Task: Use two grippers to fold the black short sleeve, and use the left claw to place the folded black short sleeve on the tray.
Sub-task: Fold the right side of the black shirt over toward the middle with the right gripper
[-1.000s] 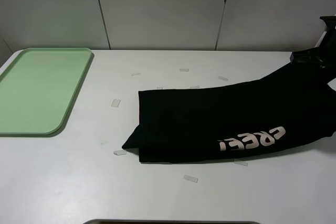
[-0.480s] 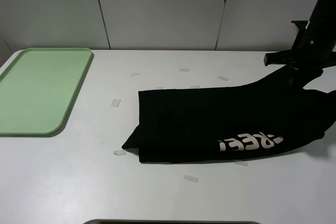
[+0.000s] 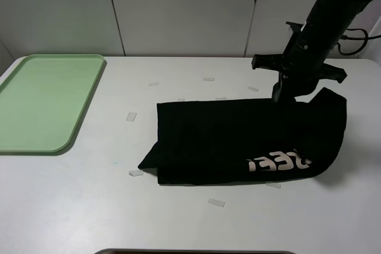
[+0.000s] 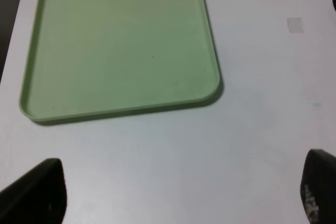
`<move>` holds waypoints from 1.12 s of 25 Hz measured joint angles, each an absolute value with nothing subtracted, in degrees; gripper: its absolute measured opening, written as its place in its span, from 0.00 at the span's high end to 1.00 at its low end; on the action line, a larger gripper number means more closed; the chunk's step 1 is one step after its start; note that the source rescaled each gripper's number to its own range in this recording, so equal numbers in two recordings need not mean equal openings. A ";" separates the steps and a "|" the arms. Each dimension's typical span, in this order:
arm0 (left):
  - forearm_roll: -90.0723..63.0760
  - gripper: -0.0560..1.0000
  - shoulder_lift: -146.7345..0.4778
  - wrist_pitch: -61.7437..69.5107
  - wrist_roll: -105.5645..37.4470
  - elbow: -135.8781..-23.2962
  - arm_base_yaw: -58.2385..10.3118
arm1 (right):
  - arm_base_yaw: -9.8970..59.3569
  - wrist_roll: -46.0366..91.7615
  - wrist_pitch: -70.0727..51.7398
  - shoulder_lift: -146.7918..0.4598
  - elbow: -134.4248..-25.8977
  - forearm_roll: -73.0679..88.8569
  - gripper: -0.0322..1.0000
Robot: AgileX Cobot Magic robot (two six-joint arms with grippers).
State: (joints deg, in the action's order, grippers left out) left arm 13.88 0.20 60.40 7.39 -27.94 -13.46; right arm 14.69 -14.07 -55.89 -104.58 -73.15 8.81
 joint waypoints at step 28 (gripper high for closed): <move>13.88 0.12 0.20 60.39 7.39 -27.94 -13.46 | 19.27 13.42 -48.29 -110.31 -77.51 7.45 0.00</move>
